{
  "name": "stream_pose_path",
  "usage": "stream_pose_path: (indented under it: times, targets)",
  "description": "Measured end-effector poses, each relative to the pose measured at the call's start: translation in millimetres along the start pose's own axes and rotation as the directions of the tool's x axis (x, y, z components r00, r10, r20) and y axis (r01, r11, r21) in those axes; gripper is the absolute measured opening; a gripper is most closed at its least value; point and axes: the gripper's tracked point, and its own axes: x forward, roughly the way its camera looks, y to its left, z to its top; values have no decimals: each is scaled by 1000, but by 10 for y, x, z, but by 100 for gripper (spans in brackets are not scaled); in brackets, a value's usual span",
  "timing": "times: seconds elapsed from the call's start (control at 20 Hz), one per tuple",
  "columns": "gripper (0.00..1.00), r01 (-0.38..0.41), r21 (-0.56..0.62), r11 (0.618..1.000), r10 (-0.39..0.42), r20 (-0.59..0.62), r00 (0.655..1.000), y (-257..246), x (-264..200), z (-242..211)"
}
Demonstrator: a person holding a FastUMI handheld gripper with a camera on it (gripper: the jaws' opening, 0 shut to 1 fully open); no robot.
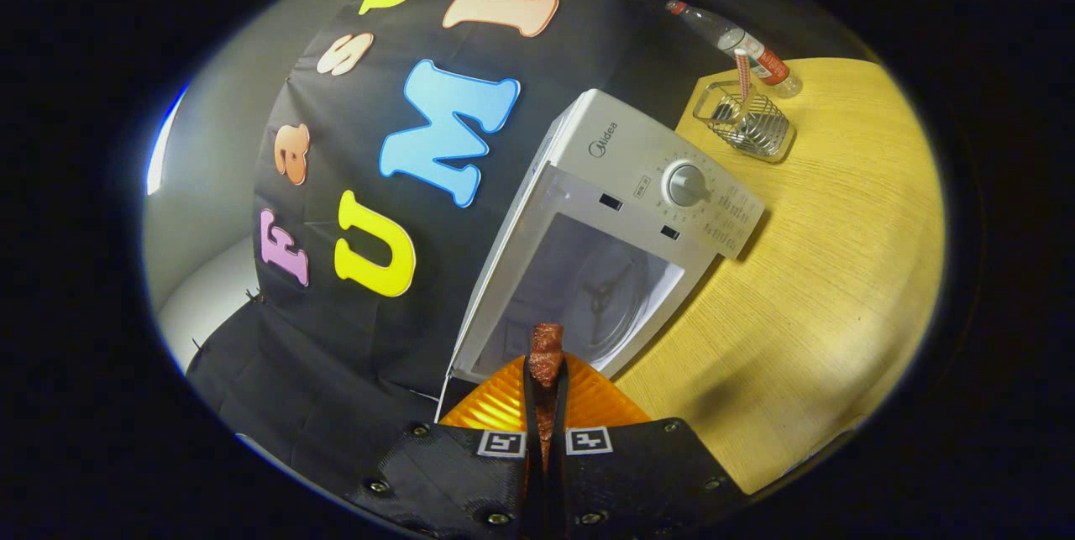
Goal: Open the microwave, put the food inside, and close the microwave door.
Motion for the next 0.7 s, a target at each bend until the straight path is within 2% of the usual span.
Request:
stream_pose_path:
  times: [0.35, 0.55, 0.7]
  targets:
    - [3, 16, 40, 999, -19, 79, 997, -114, 645, -72]
    - [3, 40, -1, 999, -40, 123, 992, -188, 949, -82]
    - [3, 35, 24, 999, -38, 136, 990, -259, 1216, -71]
